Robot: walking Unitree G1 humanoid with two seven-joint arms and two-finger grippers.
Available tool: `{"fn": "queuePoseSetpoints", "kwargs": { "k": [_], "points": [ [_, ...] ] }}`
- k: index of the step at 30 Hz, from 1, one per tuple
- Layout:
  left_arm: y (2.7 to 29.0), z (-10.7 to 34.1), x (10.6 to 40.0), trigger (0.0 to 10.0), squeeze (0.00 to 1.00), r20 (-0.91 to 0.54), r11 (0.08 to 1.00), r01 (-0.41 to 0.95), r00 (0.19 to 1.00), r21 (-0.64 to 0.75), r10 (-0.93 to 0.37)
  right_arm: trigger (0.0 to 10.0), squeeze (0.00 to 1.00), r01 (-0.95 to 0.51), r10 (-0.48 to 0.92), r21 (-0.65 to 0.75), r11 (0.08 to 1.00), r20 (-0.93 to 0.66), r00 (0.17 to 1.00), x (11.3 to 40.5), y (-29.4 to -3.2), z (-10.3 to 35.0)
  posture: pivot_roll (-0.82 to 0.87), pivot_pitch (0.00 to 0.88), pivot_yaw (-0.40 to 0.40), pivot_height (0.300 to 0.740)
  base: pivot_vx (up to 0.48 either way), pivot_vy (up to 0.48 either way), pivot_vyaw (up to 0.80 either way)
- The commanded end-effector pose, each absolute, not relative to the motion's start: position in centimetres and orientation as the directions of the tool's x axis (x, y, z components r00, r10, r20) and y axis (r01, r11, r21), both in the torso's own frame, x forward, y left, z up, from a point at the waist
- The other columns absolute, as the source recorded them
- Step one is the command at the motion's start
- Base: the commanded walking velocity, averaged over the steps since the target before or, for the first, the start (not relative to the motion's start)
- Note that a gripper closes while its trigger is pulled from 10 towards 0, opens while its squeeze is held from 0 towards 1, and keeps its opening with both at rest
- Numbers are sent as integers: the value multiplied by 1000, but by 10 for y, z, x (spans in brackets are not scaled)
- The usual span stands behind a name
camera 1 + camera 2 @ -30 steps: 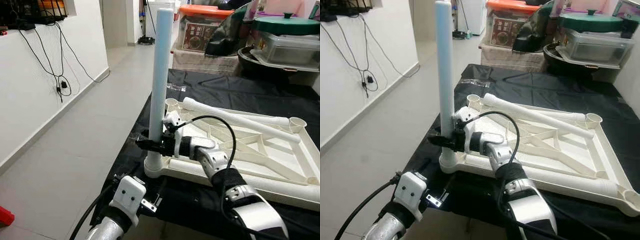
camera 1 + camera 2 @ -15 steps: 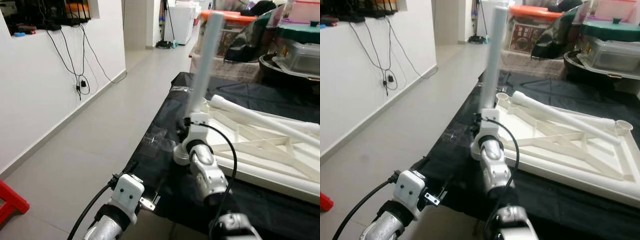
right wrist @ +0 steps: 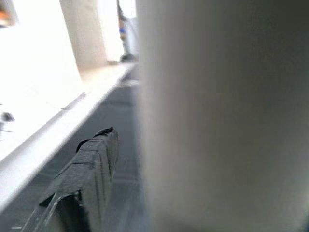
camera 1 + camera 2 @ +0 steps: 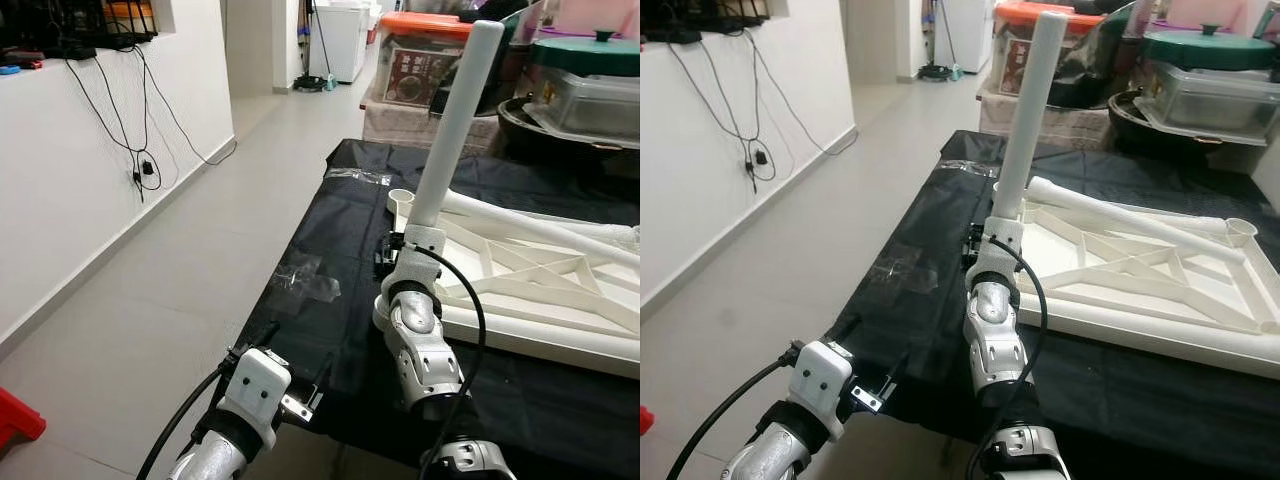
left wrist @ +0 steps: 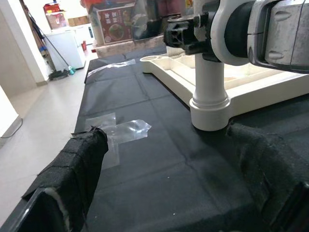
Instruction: Building children table
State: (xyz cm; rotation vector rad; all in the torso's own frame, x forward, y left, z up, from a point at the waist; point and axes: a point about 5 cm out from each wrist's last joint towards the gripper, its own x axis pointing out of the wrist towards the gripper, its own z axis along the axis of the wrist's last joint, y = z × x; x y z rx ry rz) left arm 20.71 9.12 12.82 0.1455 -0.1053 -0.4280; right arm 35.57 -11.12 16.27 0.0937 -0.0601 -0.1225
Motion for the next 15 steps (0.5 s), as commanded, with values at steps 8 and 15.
{"fn": "queuePoseSetpoints", "kwargs": {
  "k": [8, 15],
  "points": [
    [91, 126, 209, 10000, 0, 53, 899, 409, 905, 158, -421, 10000, 0, -370, 352, 182, 911, 125, 928, 372, -108, 173, 117, 0, -56, 740, 0, 0, 0],
    [91, 126, 209, 10000, 0, 54, 896, 412, 903, 165, -425, 10000, 0, -755, 777, 269, 598, 38, 628, 368, -98, 165, 121, 0, -52, 740, 0, 0, 0]
  ]
}}
